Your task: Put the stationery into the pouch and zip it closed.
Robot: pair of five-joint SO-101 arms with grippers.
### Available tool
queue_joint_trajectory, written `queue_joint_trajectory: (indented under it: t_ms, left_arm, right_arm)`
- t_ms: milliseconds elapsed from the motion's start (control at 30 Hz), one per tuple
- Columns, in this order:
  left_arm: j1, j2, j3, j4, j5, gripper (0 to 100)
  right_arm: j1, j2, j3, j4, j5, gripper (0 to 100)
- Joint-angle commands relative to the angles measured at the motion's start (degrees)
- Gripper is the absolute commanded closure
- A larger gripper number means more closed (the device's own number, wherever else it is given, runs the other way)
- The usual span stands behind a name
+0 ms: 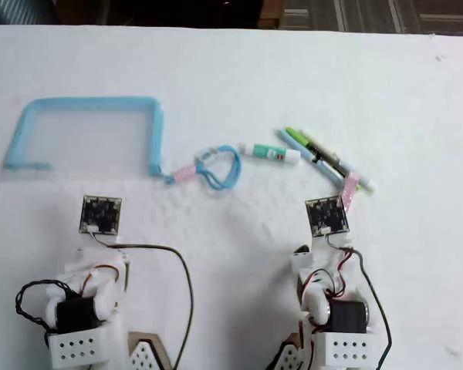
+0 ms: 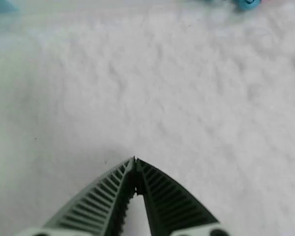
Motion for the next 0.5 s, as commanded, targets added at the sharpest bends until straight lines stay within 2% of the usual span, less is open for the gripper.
queue_joint_trajectory:
  t_ms: [0,467]
  left_arm:
    - [0.3,0.0,-0.2,0.2,-0.3,97]
    - [0.4,0.0,-0.2,0.2,-0.4,97]
  right_arm:
    - [0.5,-0.4,0.6,-0.8,-0.1,93.6]
    - [0.5,-0.4,0.6,-0.8,-0.3,93.6]
